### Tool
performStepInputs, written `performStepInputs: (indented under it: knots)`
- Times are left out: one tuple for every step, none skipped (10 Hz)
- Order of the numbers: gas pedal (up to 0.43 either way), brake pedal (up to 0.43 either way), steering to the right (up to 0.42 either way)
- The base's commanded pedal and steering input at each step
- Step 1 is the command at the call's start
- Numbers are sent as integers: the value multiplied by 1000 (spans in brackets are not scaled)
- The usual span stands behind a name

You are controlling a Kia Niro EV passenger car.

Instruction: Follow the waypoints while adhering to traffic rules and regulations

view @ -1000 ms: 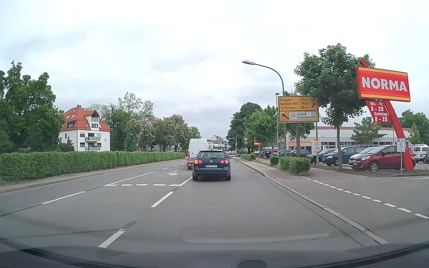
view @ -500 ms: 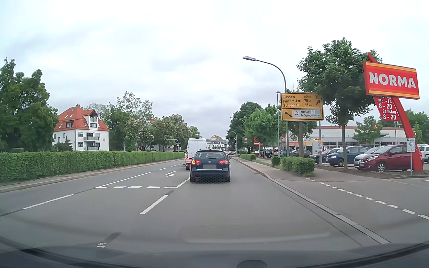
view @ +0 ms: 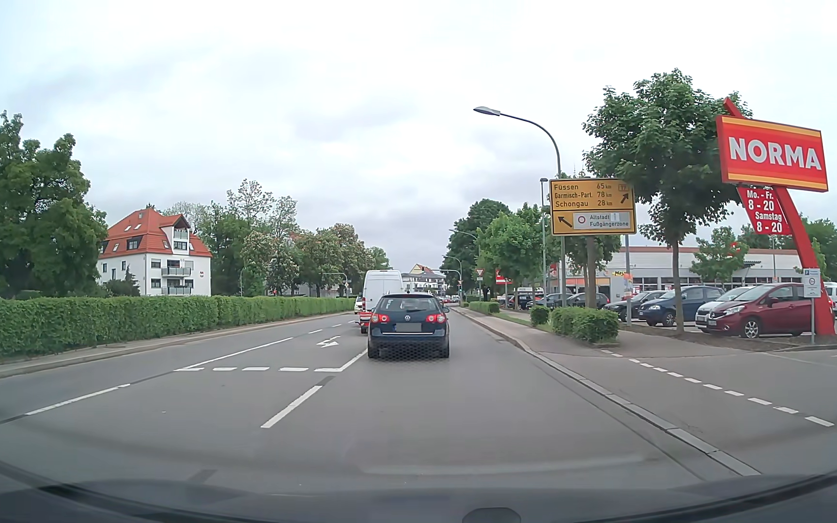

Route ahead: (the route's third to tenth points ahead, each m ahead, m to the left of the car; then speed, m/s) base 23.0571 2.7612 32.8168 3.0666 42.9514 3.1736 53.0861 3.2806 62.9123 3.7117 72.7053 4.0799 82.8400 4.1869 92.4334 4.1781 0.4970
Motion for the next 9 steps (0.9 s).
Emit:
performStepInputs:
  knots:
    - [0,268,5]
    - [0,268,5]
    - [0,274,5]
    - [0,268,5]
    - [0,268,5]
    - [0,268,5]
    - [0,268,5]
    - [0,268,5]
    - [0,268,5]
